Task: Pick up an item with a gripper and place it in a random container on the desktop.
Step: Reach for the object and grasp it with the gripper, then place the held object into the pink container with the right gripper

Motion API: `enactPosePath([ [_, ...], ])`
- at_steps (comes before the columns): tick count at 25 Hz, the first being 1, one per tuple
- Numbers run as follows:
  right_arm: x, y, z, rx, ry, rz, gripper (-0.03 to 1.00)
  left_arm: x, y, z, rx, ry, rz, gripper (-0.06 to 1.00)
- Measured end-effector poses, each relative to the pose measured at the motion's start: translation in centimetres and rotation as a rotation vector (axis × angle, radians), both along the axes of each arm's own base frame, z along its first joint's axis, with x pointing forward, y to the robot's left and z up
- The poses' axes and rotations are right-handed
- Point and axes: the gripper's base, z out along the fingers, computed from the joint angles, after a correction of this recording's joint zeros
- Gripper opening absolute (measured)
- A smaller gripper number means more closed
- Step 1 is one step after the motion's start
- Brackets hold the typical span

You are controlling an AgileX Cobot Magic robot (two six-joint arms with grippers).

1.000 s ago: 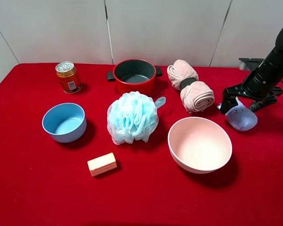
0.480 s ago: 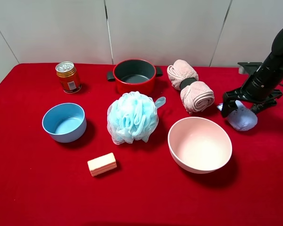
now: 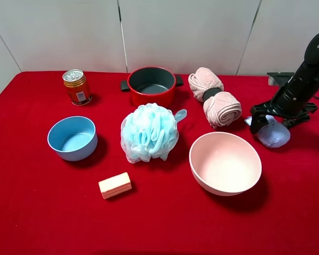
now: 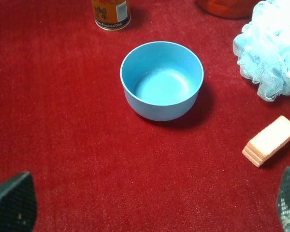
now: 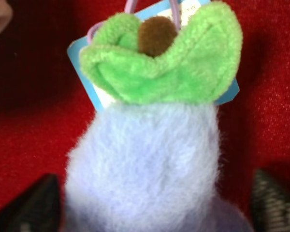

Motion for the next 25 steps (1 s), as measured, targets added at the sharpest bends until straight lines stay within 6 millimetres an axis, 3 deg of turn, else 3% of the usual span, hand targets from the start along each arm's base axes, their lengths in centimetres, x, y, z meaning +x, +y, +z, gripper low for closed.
enactPosePath([
  [3,0.00,0.00,0.00,0.000,0.000,0.000,0.48,0.00,0.00,0.00,0.000,0.000,0.000,1.00],
  [8,0.00,0.00,0.00,0.000,0.000,0.000,0.21,0.00,0.00,0.00,0.000,0.000,0.000,1.00],
  [9,0.00,0.00,0.00,0.000,0.000,-0.001,0.19,0.00,0.00,0.00,0.000,0.000,0.000,1.00],
  [25,0.02,0.00,0.08,0.004,0.005,-0.039,0.19,0.00,0.00,0.00,0.000,0.000,0.000,1.00],
])
